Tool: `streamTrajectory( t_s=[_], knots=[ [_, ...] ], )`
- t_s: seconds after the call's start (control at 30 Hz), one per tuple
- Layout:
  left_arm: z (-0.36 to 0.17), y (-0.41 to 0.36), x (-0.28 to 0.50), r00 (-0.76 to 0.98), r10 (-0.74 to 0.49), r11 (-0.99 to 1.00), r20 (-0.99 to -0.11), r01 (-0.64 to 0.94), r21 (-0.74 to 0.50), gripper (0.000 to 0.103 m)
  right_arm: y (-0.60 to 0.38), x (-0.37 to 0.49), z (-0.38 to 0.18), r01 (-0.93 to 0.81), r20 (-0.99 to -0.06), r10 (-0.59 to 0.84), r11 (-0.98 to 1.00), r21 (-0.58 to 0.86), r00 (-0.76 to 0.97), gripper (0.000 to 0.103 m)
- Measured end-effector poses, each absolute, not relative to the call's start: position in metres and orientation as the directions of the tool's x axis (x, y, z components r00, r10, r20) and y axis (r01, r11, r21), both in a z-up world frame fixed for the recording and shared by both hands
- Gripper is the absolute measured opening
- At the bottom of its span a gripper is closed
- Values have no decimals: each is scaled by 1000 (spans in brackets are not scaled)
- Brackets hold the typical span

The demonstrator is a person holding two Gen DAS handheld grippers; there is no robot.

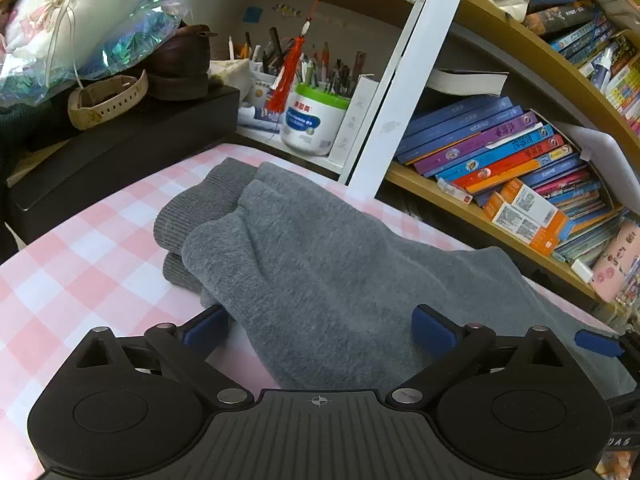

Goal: Fold clothes

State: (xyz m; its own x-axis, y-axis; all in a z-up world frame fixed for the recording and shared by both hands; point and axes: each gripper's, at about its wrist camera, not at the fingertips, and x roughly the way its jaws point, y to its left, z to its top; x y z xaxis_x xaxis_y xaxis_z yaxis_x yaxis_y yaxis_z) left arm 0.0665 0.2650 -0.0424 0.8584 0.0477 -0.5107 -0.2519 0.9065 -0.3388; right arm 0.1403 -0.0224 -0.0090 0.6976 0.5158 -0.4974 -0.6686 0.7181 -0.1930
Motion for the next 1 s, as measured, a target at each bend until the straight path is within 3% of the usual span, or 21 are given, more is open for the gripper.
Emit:
streamTrajectory(
  t_s=[0.17,0.33,0.8,1.0],
  knots=[
    [-42,265,66,859,44,906,-509,-249,-342,101,-21,137,-9,-669,-486,517,713,-210,705,95],
    [-43,264,67,859,38,908,-510,-243,-341,103,-42,144,-3,-637,-439,538,763,-109,719,97],
    [-42,265,67,860,36,907,-509,-242,-346,103,-46,163,-10,-593,-518,494,804,-34,699,100],
    [-42,263,68,867,114,851,-486,-338,-402,102,-38,164,-14,-636,-566,503,770,-48,653,101]
  ],
)
